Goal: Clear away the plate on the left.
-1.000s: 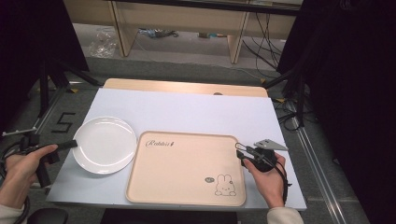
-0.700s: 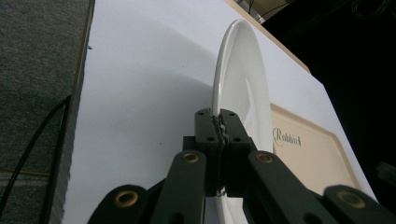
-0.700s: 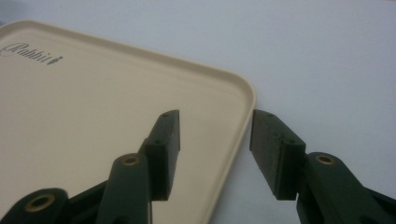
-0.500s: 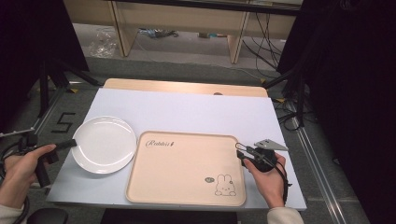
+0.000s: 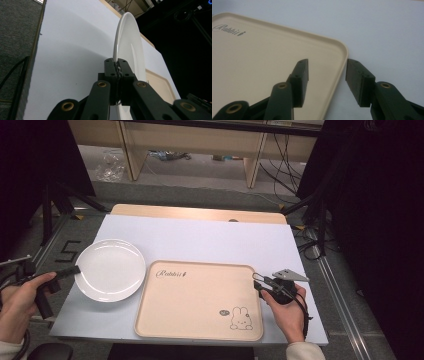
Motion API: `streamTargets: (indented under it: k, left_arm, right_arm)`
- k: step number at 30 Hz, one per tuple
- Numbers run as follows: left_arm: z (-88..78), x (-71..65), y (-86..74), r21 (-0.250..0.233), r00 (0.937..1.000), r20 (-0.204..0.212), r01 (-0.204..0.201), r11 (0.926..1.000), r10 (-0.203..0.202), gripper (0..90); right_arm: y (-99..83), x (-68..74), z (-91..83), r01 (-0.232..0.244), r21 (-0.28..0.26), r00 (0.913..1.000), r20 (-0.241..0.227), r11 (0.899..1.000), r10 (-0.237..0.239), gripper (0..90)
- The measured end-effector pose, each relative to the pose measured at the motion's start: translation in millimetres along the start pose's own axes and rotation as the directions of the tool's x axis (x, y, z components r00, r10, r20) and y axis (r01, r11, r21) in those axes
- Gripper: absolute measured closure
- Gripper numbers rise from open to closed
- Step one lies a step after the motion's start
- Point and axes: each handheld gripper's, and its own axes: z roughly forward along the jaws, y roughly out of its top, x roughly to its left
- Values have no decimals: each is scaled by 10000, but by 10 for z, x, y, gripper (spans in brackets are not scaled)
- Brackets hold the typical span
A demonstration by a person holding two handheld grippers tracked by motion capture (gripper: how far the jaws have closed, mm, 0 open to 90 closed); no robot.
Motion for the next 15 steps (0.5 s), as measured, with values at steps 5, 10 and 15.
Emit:
streamTargets:
  k: [5,10,15]
  left_arm:
    - [-5,-51,5,52,10000,31,-39,10000,39,876]
    - [20,-111,-9,135,9995,310,-32,9999,28,876]
    - [33,-140,-15,143,9988,490,29,9999,-36,876]
  right_arm:
    - [3,-8,-12,85,-22,10000,33,10000,-85,540]
    - [-2,19,12,-376,-313,9992,-172,9988,371,511]
    - [4,-7,4,-205,-296,9994,-283,9994,196,466]
